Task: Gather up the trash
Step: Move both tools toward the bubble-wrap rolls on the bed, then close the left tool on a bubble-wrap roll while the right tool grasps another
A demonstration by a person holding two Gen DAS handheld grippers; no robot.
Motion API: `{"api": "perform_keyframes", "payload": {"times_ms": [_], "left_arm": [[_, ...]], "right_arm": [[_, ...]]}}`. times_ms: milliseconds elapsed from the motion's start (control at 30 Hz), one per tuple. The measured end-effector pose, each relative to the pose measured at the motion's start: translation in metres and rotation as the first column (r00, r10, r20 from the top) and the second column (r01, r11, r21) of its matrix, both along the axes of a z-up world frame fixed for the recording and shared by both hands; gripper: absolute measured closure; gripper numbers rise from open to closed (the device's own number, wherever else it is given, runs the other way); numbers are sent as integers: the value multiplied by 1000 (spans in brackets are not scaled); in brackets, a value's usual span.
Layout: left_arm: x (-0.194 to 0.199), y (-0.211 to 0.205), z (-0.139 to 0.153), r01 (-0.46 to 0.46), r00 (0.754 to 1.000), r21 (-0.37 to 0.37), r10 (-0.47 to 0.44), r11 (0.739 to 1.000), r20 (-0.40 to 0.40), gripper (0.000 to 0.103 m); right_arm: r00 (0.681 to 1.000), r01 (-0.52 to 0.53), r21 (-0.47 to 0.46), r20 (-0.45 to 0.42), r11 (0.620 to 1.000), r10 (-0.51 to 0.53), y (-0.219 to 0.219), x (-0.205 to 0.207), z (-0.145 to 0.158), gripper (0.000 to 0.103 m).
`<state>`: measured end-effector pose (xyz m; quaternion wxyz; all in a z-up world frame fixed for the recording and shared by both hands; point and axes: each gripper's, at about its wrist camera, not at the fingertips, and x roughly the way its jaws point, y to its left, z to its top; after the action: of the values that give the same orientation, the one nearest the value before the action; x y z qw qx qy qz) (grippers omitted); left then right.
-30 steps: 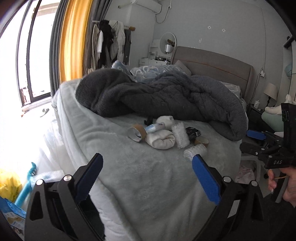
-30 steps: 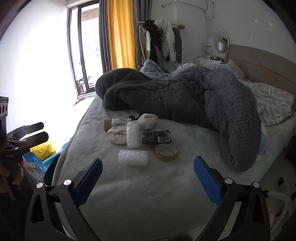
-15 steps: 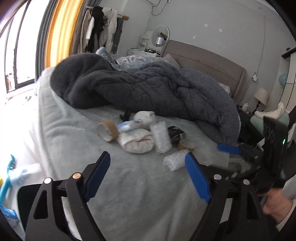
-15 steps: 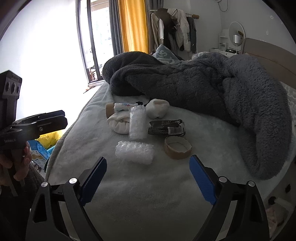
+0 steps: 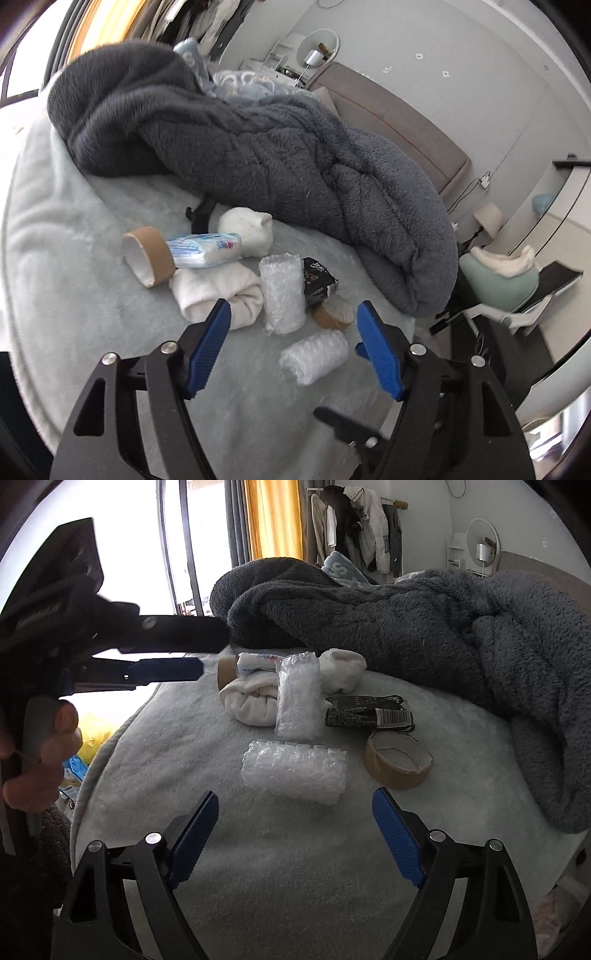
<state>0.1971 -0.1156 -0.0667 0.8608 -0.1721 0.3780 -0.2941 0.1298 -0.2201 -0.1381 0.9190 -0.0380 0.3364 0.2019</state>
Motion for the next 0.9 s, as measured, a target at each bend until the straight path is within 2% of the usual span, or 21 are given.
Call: {"api": "perform_keyframes", "payload": {"times_ms": [267,467,567,800,900], "left_arm": [[23,-15,-7,37,999,14,-37,999,-24,36],[39,-23,-12,52,998,0,-52,999,-44,39],[48,-26,-16,63,996,1,-63,998,-61,41],[61,-29,-25,71,991,-19,-73,997,-113,50],[63,-30,-27,71,990,-8,-72,997,-119,59]], "right_arm": [[1000,11,4,-14,1000,-11,2,10,-11,21],[999,33,35,-12,999,-32,3,22,-6,27],[999,38,22,-20,999,-37,8,26,-10,35],[999,32,1,-33,999,-32,17,29,-11,40],[999,29,-1,-31,1000,-29,17,29,-10,41]]}}
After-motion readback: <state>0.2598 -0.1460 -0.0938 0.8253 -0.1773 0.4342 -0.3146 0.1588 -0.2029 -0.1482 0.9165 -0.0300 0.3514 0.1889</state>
